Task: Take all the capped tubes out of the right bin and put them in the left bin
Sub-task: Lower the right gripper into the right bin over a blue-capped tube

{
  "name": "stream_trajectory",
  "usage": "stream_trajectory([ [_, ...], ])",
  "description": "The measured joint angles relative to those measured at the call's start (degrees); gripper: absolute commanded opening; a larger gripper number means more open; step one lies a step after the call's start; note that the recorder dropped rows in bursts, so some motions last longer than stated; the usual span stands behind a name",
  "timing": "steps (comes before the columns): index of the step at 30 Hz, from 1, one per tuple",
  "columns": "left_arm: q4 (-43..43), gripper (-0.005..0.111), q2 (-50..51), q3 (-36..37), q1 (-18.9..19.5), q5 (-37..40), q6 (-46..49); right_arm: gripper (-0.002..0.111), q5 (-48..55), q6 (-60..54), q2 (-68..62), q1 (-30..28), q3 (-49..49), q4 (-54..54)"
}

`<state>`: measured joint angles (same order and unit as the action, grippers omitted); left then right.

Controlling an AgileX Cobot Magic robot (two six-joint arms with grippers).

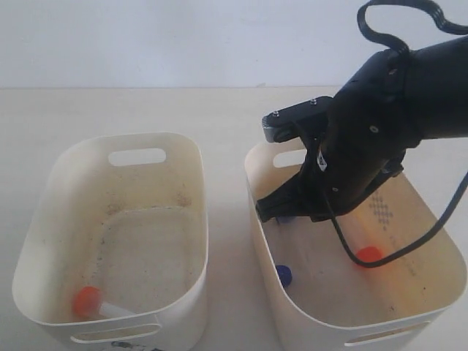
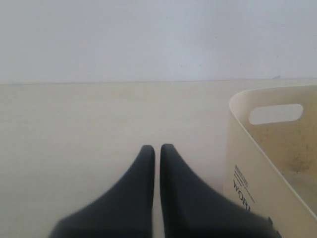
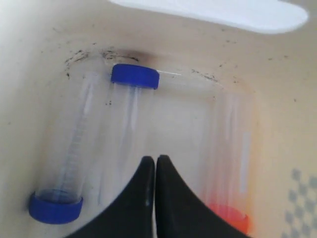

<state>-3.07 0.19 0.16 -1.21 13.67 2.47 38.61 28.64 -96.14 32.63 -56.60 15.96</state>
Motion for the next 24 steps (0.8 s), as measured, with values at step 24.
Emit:
stream_trajectory([
  [24, 0.0, 0.004, 0.0, 0.0, 0.0, 0.0, 0.0, 0.0, -13.54, 7.31, -1.43, 0.0, 5.9, 0.47],
])
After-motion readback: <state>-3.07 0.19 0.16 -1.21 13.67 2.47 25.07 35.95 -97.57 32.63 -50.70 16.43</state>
